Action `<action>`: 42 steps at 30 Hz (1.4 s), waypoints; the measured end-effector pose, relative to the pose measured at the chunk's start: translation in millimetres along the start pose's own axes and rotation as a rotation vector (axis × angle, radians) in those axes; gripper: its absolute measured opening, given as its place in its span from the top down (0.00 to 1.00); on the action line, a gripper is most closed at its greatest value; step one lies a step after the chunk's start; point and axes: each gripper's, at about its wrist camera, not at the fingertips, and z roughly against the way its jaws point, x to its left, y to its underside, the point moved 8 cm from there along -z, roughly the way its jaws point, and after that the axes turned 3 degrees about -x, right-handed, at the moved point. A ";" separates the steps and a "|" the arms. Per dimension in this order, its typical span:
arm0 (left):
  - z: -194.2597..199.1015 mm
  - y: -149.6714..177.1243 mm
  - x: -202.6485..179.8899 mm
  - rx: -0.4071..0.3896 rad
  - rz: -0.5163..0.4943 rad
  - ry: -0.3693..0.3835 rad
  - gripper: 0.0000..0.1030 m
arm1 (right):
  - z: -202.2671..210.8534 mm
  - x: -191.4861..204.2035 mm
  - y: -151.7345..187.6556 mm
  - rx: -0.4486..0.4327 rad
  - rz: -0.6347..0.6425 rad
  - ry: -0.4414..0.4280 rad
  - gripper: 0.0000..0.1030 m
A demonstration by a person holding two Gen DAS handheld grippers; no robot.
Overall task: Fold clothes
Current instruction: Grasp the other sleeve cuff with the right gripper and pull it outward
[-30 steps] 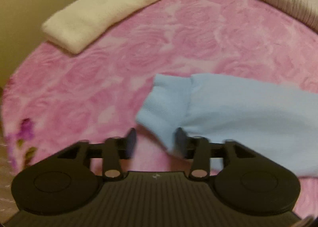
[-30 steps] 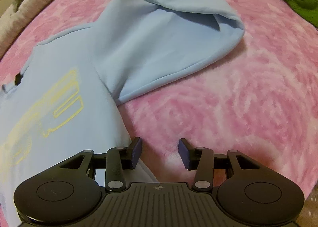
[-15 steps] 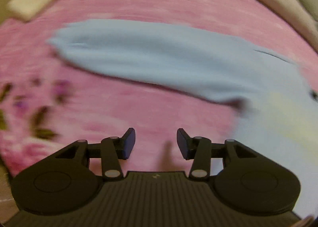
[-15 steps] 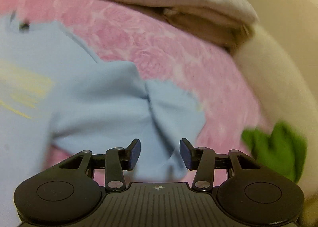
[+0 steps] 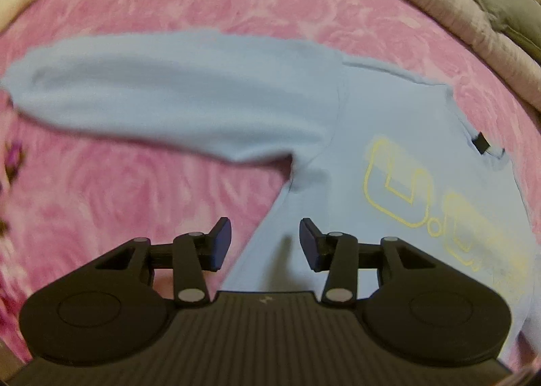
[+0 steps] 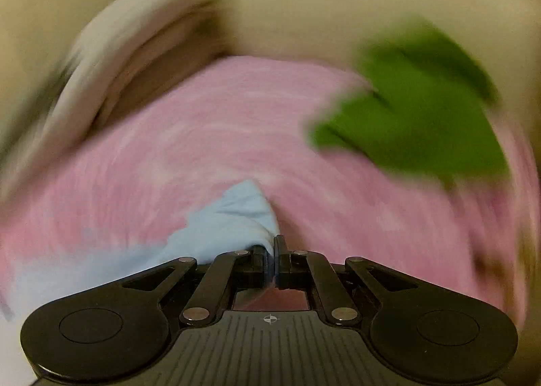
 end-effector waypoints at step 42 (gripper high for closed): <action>-26.3 -8.9 -16.6 0.072 -0.088 0.081 0.64 | 40.6 -182.0 23.2 0.089 -0.597 0.451 0.85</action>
